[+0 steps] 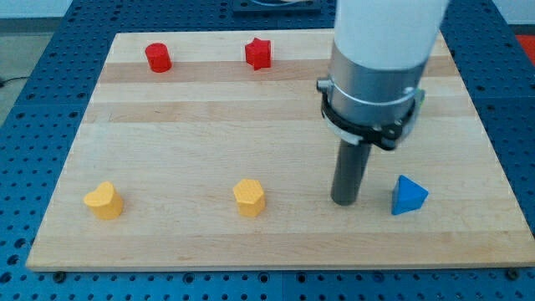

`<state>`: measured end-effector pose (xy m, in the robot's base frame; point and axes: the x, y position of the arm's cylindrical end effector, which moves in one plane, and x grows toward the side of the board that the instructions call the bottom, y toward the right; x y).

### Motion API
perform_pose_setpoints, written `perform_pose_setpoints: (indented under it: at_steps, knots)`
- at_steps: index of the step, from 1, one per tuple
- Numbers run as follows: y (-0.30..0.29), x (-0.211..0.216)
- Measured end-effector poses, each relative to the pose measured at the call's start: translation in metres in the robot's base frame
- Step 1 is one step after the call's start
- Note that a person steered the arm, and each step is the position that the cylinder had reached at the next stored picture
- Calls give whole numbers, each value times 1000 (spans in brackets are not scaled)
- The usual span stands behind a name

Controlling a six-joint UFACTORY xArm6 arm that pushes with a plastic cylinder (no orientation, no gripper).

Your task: Push the blue triangle into the green circle

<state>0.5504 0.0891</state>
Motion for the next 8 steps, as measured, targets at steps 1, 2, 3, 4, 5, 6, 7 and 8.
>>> perform_pose_setpoints:
  at_steps: [1, 2, 3, 4, 5, 6, 7, 8]
  knots:
    - [24, 24]
    - [44, 23]
    - [72, 3]
    - [97, -8]
    - [101, -34]
    - [101, -72]
    - [101, -105]
    - [101, -118]
